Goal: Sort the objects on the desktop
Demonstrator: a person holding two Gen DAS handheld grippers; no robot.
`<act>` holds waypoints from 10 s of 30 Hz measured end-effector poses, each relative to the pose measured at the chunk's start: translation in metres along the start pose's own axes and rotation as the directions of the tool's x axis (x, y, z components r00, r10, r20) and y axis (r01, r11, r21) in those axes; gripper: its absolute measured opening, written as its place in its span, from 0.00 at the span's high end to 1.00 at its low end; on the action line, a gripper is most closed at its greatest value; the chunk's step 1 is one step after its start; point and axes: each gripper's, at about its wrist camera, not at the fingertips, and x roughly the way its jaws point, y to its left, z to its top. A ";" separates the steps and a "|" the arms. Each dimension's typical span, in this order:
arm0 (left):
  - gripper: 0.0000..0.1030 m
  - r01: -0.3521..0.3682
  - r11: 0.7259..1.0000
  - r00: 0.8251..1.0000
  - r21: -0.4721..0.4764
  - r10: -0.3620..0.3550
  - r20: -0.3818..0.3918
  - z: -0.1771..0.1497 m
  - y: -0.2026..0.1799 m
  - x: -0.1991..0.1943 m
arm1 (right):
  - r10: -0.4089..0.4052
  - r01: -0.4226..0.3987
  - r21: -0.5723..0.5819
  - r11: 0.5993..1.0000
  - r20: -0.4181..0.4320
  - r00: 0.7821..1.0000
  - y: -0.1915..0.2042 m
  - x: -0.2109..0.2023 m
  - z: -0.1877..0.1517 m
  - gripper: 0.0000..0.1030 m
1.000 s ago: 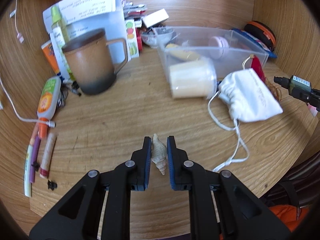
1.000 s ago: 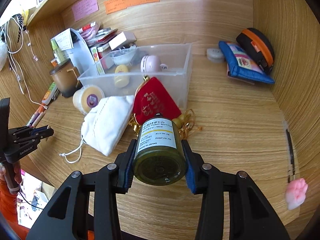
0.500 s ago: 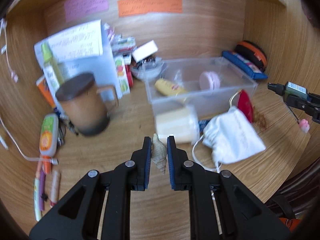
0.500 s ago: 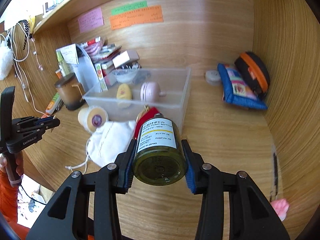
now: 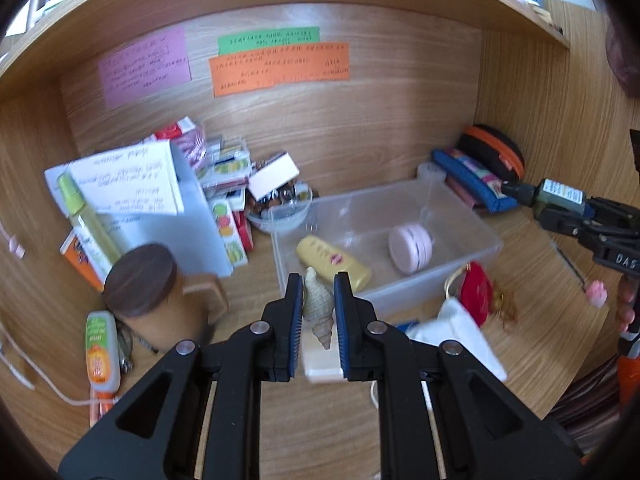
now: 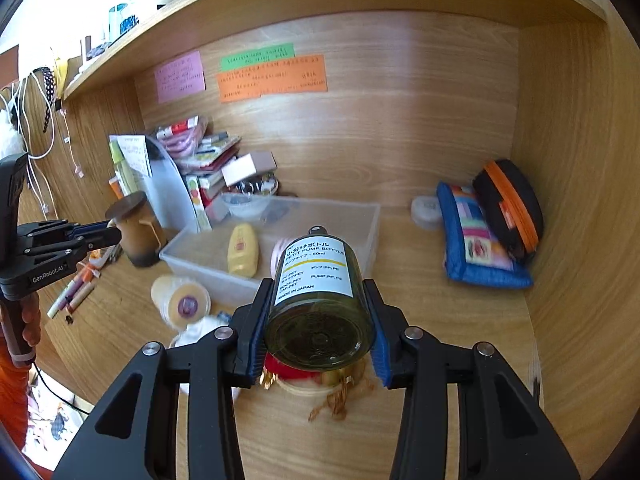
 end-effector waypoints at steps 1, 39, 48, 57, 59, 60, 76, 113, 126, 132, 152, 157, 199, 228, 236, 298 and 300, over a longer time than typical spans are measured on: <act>0.86 0.008 1.000 1.000 -0.006 -0.008 0.002 0.005 0.001 0.002 | -0.003 0.003 -0.007 1.000 0.005 1.000 0.000 0.002 0.005 0.63; 0.86 0.165 0.986 0.955 0.010 -0.157 -0.252 0.056 -0.023 0.190 | -0.040 0.013 -0.129 0.992 -0.206 0.978 -0.009 0.166 0.048 0.63; 0.86 0.164 0.986 0.934 0.039 -0.143 -0.327 0.049 -0.034 0.211 | -0.023 -0.007 -0.135 0.991 -0.217 0.976 -0.005 0.173 0.046 0.63; 0.85 0.146 0.989 0.918 0.040 -0.120 -0.377 0.049 -0.036 0.221 | 0.021 -0.048 -0.109 0.993 -0.240 0.971 -0.004 0.177 0.043 0.63; 0.84 0.146 0.989 0.916 0.028 -0.124 -0.382 0.049 -0.033 0.222 | 0.023 -0.051 -0.110 0.993 -0.242 0.970 -0.004 0.177 0.043 0.63; 0.80 0.141 0.990 0.917 0.026 -0.121 -0.381 0.049 -0.033 0.222 | 0.027 -0.055 -0.111 0.992 -0.245 0.969 -0.003 0.177 0.043 0.63; 0.27 0.025 0.995 0.971 0.096 -0.001 -0.238 0.061 -0.047 0.173 | -0.001 -0.031 -0.143 0.989 -0.212 0.977 0.008 0.154 0.042 0.41; 0.03 0.054 0.998 0.964 -0.009 -0.055 -0.261 -0.051 -0.024 0.074 | -0.009 0.002 -0.043 0.999 -0.173 0.985 0.006 0.053 -0.030 0.22; 0.03 0.109 0.976 0.919 -0.186 -0.171 -0.355 -0.071 -0.005 0.115 | 0.097 -0.079 0.072 0.994 -0.298 0.950 -0.007 0.105 -0.059 0.22; 0.03 0.122 0.965 0.908 -0.233 -0.203 -0.366 -0.073 0.003 0.125 | 0.116 -0.097 0.073 0.993 -0.320 0.940 -0.004 0.122 -0.062 0.22; 0.35 0.124 0.973 0.938 -0.194 -0.179 -0.297 -0.064 -0.007 0.119 | 0.184 -0.170 0.076 0.983 -0.274 0.944 0.000 0.107 -0.054 0.77; 0.36 0.108 0.976 0.954 -0.188 -0.155 -0.256 -0.058 -0.004 0.108 | 0.178 -0.159 0.095 0.983 -0.234 0.956 -0.010 0.089 -0.050 0.80; 0.36 0.057 0.989 0.996 -0.134 -0.065 -0.054 0.003 0.004 0.037 | 0.122 -0.122 0.044 0.992 0.020 0.992 -0.020 0.005 0.032 0.83; 0.36 0.084 0.994 0.990 -0.072 -0.091 -0.112 0.059 0.002 0.124 | 0.127 -0.127 0.017 0.992 -0.035 0.991 -0.025 0.099 0.079 0.83; 0.36 0.083 0.993 0.983 -0.079 -0.095 -0.159 0.060 0.002 0.159 | 0.131 -0.129 0.032 0.991 -0.086 0.988 -0.036 0.134 0.075 0.83; 0.13 0.018 0.997 0.977 0.073 -0.002 -0.215 0.054 -0.030 0.179 | -0.093 0.019 -0.298 0.954 -0.235 0.967 0.005 0.185 0.043 0.35; 0.13 0.011 0.998 0.979 0.065 0.003 -0.206 0.055 -0.027 0.172 | -0.092 0.022 -0.291 0.956 -0.229 0.969 0.005 0.180 0.043 0.35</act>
